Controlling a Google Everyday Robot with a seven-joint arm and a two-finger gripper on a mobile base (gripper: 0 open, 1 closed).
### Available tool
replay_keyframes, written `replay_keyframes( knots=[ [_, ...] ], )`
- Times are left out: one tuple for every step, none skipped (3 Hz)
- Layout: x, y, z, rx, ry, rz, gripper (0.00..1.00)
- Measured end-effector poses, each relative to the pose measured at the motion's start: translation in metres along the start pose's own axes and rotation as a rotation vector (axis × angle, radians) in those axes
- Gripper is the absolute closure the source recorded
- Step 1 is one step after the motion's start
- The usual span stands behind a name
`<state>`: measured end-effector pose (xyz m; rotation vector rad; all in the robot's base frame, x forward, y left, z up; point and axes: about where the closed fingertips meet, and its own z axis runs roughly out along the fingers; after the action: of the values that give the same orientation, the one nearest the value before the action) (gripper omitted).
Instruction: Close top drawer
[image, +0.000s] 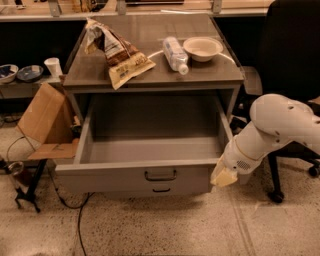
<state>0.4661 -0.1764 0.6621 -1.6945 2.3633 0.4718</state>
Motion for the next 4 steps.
replay_keyframes(
  knots=[
    [-0.042, -0.027, 0.008, 0.027, -0.063, -0.086, 0.82],
    [-0.042, -0.027, 0.008, 0.027, -0.063, -0.086, 0.58],
    [-0.111, -0.072, 0.015, 0.080, -0.147, -0.212, 0.28],
    [-0.111, -0.071, 0.015, 0.080, -0.147, -0.212, 0.04]
  ],
)
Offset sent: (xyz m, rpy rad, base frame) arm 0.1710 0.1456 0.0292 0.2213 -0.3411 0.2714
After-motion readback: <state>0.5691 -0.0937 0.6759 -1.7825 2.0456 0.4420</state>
